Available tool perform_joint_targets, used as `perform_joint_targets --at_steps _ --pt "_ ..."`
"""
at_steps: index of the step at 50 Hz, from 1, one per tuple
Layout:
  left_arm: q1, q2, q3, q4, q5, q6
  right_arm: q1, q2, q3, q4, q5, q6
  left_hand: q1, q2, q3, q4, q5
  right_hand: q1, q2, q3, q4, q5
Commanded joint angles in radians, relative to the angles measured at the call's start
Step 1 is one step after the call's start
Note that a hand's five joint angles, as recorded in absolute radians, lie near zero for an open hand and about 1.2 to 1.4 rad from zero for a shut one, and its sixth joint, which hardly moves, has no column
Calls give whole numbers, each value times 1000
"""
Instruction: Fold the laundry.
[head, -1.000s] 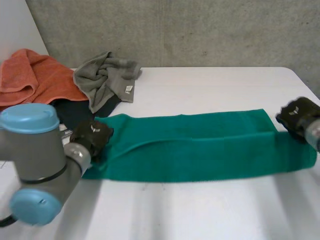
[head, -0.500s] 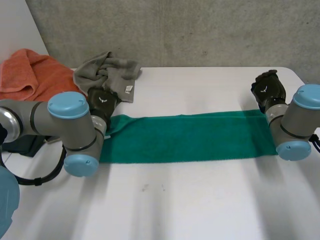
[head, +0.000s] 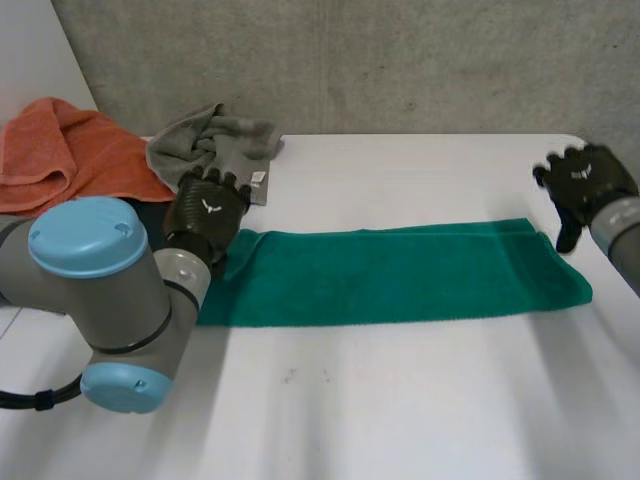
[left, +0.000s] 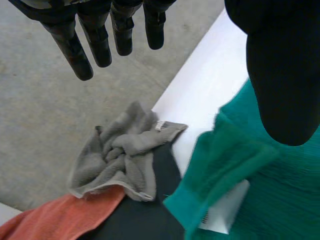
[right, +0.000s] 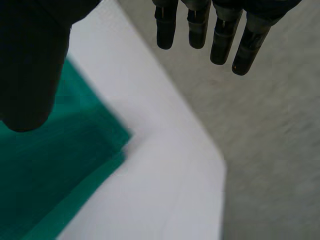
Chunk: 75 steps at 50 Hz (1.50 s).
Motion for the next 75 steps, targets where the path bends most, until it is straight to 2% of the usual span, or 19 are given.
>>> perform_joint_targets --at_steps 1,12,17,19,23,31,37,39,42,47,52,56,60,63,67,75 --pt "30 -95 12 15 61 11 -56 -17 124 63 -22 -16 -8 -24 -30 -22 -38 -28 -46 -41 -62 -66" --pt "159 -310 242 21 65 57 -85 -16 164 45 -20 -7 9 -7 -12 -5 -21 -28 -46 -41 -62 -66" --pt "206 -422 436 100 65 99 -88 -11 181 -6 -31 -5 27 11 5 13 -3 -27 -45 -39 -61 -65" --pt "222 -429 466 119 65 108 -90 -9 193 -36 -49 -7 27 11 5 13 -3 43 25 31 9 5" --pt "214 -407 448 127 62 103 -91 -3 198 -49 -77 -15 21 5 -1 7 -9 82 64 70 48 44" --pt "179 -259 258 134 61 94 -91 64 190 -55 -83 -30 6 -10 -15 -8 -24 137 119 125 103 100" --pt "167 -208 167 134 59 82 -96 118 169 -73 -81 -54 4 -13 -18 -11 -27 343 325 330 309 305" --pt "165 -188 141 134 59 79 -102 135 157 -90 -80 -67 4 -13 -18 -11 -27 574 556 562 540 536" --pt "164 -176 123 134 59 74 -105 159 129 -125 -69 -79 1 -16 -21 -13 -30 1191 1173 1179 1157 1154" --pt "165 -151 116 131 53 73 -130 176 98 -149 -48 -85 1 -16 -21 -13 -30 1193 1175 1181 1159 1156" --pt "167 -107 95 124 51 73 -225 158 82 -153 -14 -116 -2 -19 -24 -16 -32 1193 1175 1181 1159 1156" --pt "170 -56 61 124 53 73 -295 124 62 -152 35 -256 -5 -21 -27 -19 -35 1193 1175 1181 1159 1156" --pt "170 -12 20 124 55 71 -304 92 42 -158 57 -353 -5 -21 -27 -19 -35 1193 1175 1181 1159 1156" --pt "167 12 -6 124 56 69 -286 83 40 -176 51 -358 -5 -21 -27 -19 -35 1193 1175 1181 1159 1156" --pt "162 28 -25 124 53 53 -138 41 35 -239 5 -320 -5 -21 -27 -19 -35 1193 1175 1181 1159 1156" --pt "133 58 -28 122 51 -16 203 -19 37 -343 -190 -243 -2 -19 -24 -16 -32 1193 1175 1181 1159 1156"
